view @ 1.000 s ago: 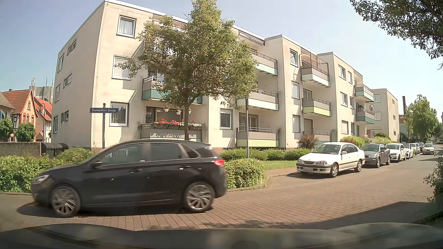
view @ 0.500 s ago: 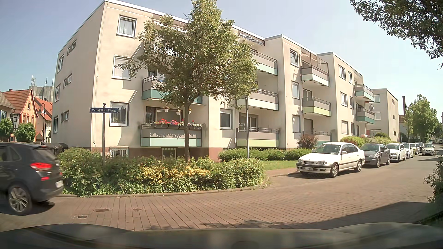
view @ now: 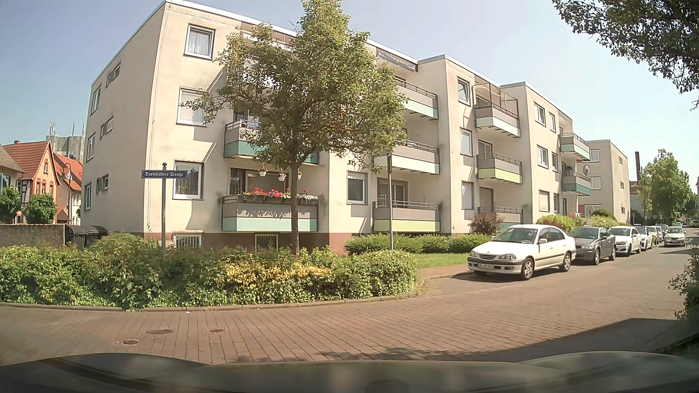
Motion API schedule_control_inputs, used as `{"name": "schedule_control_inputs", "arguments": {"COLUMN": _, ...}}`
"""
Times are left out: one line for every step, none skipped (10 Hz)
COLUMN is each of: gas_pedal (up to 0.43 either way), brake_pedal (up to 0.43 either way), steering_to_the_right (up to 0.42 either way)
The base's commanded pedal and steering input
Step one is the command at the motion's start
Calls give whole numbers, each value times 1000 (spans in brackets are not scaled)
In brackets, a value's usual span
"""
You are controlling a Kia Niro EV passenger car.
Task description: Follow the waypoints while adhering to traffic rules and regulations
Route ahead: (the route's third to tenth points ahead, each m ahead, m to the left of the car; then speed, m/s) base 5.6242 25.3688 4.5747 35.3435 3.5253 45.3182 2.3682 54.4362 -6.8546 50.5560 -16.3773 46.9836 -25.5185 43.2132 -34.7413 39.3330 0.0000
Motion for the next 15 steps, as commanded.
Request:
{"name": "schedule_control_inputs", "arguments": {"gas_pedal": 0, "brake_pedal": 250, "steering_to_the_right": -350}}
{"name": "schedule_control_inputs", "arguments": {"gas_pedal": 0, "brake_pedal": 250, "steering_to_the_right": -350}}
{"name": "schedule_control_inputs", "arguments": {"gas_pedal": 0, "brake_pedal": 250, "steering_to_the_right": -350}}
{"name": "schedule_control_inputs", "arguments": {"gas_pedal": 0, "brake_pedal": 250, "steering_to_the_right": -350}}
{"name": "schedule_control_inputs", "arguments": {"gas_pedal": 0, "brake_pedal": 250, "steering_to_the_right": -350}}
{"name": "schedule_control_inputs", "arguments": {"gas_pedal": 0, "brake_pedal": 250, "steering_to_the_right": -350}}
{"name": "schedule_control_inputs", "arguments": {"gas_pedal": 0, "brake_pedal": 250, "steering_to_the_right": -350}}
{"name": "schedule_control_inputs", "arguments": {"gas_pedal": 0, "brake_pedal": 250, "steering_to_the_right": -350}}
{"name": "schedule_control_inputs", "arguments": {"gas_pedal": 0, "brake_pedal": 250, "steering_to_the_right": -350}}
{"name": "schedule_control_inputs", "arguments": {"gas_pedal": 0, "brake_pedal": 250, "steering_to_the_right": -350}}
{"name": "schedule_control_inputs", "arguments": {"gas_pedal": 0, "brake_pedal": 250, "steering_to_the_right": -350}}
{"name": "schedule_control_inputs", "arguments": {"gas_pedal": 0, "brake_pedal": 250, "steering_to_the_right": -350}}
{"name": "schedule_control_inputs", "arguments": {"gas_pedal": 0, "brake_pedal": 250, "steering_to_the_right": -350}}
{"name": "schedule_control_inputs", "arguments": {"gas_pedal": 0, "brake_pedal": 250, "steering_to_the_right": -350}}
{"name": "schedule_control_inputs", "arguments": {"gas_pedal": 0, "brake_pedal": 250, "steering_to_the_right": -350}}
